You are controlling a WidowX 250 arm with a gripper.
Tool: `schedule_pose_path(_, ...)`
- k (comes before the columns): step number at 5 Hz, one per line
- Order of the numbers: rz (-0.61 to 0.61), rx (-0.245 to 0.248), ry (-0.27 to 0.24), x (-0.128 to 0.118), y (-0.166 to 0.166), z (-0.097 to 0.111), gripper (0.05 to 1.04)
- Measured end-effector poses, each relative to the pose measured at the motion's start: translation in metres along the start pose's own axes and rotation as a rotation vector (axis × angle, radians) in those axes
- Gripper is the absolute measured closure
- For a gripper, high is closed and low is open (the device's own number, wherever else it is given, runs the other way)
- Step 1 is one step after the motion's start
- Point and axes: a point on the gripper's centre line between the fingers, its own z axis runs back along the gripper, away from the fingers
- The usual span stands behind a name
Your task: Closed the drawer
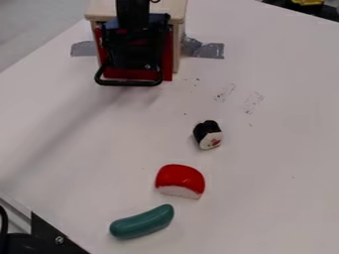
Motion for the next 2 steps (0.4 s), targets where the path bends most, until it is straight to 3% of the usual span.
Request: schedule_pose_path(2,-0.007,0.005,-0.016,0.0086,-0.0067,0.001,0.083)
